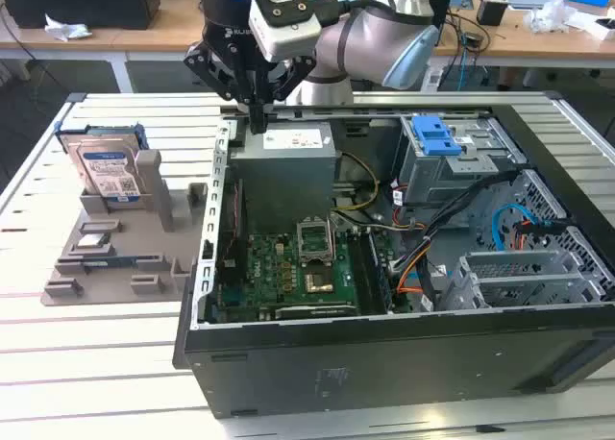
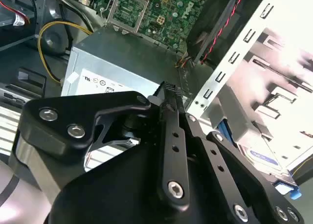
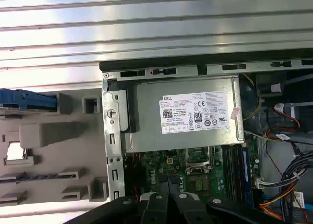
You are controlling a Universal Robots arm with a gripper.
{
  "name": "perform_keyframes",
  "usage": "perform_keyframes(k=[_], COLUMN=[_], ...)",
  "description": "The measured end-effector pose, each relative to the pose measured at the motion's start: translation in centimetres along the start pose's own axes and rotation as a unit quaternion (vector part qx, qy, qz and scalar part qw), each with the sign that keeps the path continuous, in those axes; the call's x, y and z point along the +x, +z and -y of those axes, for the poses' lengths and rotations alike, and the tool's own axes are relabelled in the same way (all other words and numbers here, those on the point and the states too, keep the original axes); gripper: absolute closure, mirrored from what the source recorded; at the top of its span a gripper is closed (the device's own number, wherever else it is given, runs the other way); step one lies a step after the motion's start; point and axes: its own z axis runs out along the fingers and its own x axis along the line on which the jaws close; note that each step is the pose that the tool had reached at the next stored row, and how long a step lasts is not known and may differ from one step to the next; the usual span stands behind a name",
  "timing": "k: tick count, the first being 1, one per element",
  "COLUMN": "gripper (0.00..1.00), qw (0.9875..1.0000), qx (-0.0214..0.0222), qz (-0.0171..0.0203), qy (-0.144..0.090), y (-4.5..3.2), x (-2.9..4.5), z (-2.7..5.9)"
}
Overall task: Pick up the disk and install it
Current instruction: 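Reach for the disk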
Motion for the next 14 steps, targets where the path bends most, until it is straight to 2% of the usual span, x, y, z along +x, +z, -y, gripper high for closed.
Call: perform_keyframes(k=[2, 14], gripper=[0.89, 0.89], qw=[1.0, 1.0], qx=[0.0, 0.0], qz=[0.0, 0.0], qy=[0.0, 0.0], y=[-0.01, -0.06], x=[0.16, 2.41], z=[0.01, 0.18])
